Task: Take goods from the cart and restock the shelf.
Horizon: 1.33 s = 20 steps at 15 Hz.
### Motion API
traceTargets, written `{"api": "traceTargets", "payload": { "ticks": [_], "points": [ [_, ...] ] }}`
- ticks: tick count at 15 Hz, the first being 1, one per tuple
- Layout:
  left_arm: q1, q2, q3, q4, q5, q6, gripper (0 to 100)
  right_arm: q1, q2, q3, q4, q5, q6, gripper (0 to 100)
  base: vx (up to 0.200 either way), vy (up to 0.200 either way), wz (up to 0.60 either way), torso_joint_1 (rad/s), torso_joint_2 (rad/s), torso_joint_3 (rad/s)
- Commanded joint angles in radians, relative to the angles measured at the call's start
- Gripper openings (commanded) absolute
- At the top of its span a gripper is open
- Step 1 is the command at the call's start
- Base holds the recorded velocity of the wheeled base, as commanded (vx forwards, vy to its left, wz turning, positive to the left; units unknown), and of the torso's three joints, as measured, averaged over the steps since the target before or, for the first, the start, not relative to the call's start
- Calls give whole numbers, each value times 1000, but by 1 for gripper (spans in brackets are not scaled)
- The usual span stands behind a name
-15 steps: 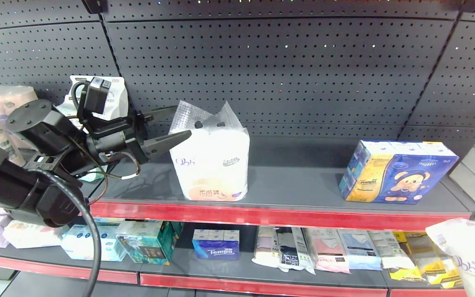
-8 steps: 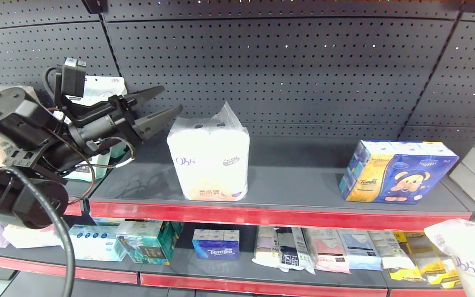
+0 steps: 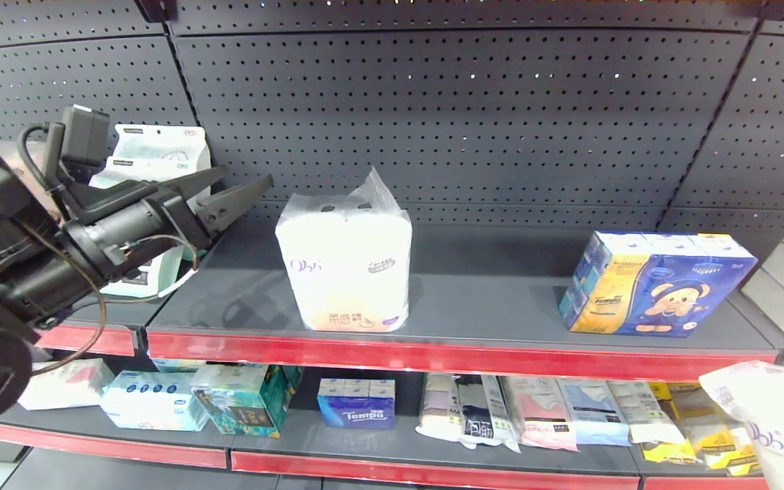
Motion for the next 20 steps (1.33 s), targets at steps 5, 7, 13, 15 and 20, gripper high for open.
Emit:
{"api": "traceTargets", "payload": {
  "ticks": [5, 7, 13, 15, 20],
  "points": [
    [2, -546, 207, 596, 211, 56, 100, -2, 34, -25, -4, 17, 0, 0, 0, 0, 0, 0, 0, 0],
    [2, -701, 238, 785, 214, 82, 100, -3, 63, -51, -12, 17, 0, 0, 0, 0, 0, 0, 0, 0],
    [-3, -1158, 334, 1202, 205, 177, 100, 1, 61, -77, -10, 28, 14, 0, 0, 0, 0, 0, 0, 0],
    [-1, -1273, 362, 1264, 202, 179, 100, 0, 63, -70, -9, 41, 15, 0, 0, 0, 0, 0, 0, 0],
    [-1, -1433, 472, 1337, 210, 229, 100, 3, 89, -67, -3, 46, 15, 0, 0, 0, 0, 0, 0, 0]
  ]
}}
